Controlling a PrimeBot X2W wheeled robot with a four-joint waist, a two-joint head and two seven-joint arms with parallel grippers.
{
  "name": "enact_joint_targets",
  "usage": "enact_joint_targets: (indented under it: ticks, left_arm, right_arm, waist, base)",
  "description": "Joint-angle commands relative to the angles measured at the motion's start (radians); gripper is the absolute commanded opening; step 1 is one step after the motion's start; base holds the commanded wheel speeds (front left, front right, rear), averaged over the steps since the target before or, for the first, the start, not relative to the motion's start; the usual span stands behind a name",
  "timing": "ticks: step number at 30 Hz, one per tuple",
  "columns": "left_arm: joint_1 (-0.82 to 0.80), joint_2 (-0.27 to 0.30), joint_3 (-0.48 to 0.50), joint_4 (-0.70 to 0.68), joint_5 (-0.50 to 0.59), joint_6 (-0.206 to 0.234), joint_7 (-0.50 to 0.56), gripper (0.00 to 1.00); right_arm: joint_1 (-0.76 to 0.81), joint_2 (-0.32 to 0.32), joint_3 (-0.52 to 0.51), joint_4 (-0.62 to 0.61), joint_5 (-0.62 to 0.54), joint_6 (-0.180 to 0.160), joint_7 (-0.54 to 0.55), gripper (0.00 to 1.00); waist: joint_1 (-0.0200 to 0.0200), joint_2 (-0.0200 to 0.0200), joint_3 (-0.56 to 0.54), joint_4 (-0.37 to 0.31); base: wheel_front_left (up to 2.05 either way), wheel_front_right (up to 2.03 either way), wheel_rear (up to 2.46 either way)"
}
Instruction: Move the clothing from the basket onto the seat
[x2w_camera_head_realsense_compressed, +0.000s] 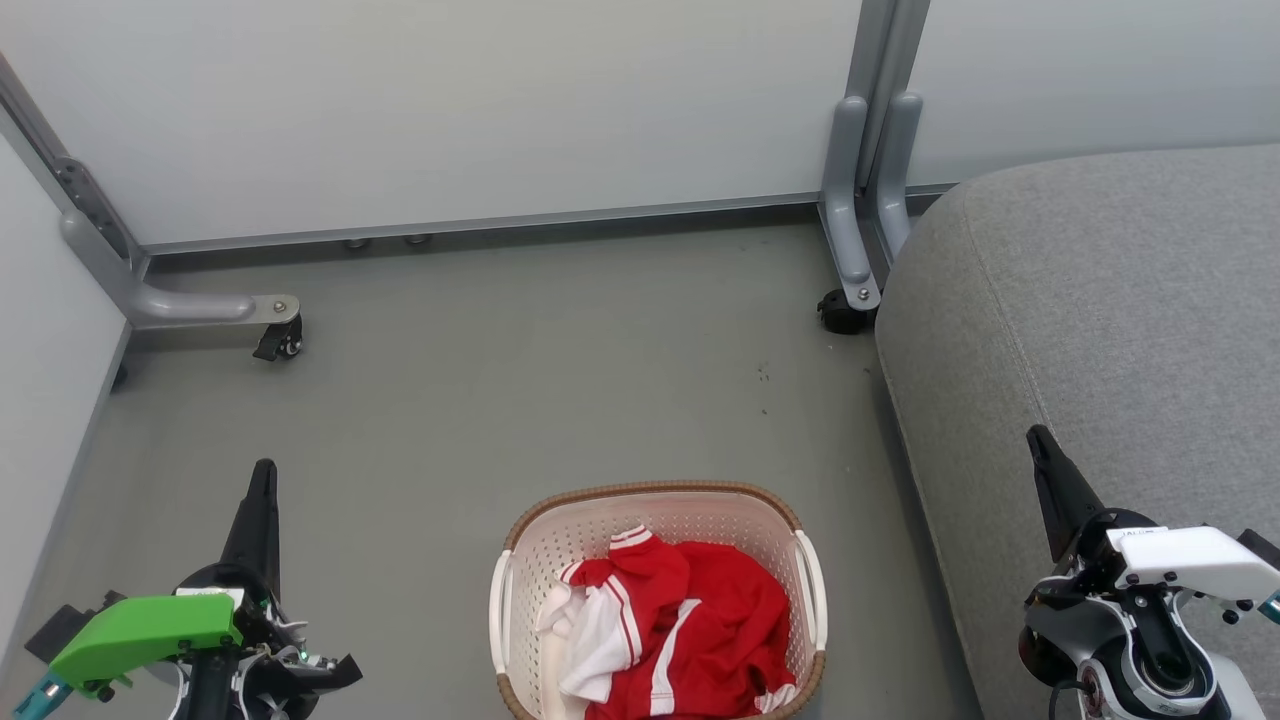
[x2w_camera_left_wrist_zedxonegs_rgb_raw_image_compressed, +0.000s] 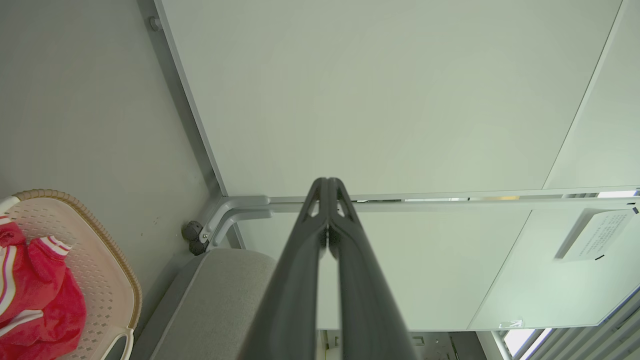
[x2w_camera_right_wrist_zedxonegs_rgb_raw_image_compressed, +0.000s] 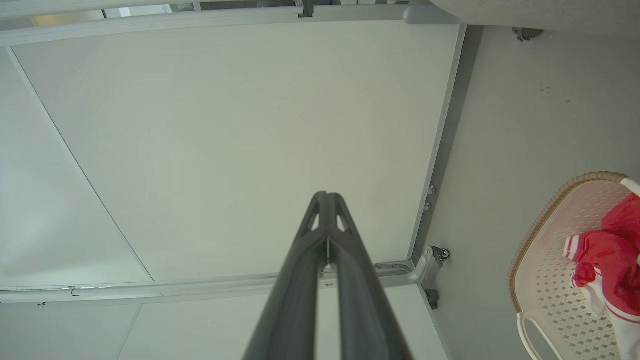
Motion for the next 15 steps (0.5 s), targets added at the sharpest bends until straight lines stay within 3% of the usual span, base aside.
enact_joint_targets:
  ticks: [1,15]
  left_arm:
    - [-0.014,0.002,0.001,0.001,0.005,-0.006,0.002,0.00]
    - [-0.014,0.002,0.001,0.001,0.005,-0.006,0.002,0.00]
  right_arm:
    - [-0.007,-0.002,0.000,0.002,-0.004,0.001,0.002,0.00]
    - [-0.007,-0.002,0.000,0.002,-0.004,0.001,0.002,0.00]
  waist:
    - [0.0000,0.0000,0.000,0.000]
    - [0.0000,0.0000,0.000,0.000]
  base:
    - [0.00,0.00,0.00]
    - [0.00,0.00,0.00]
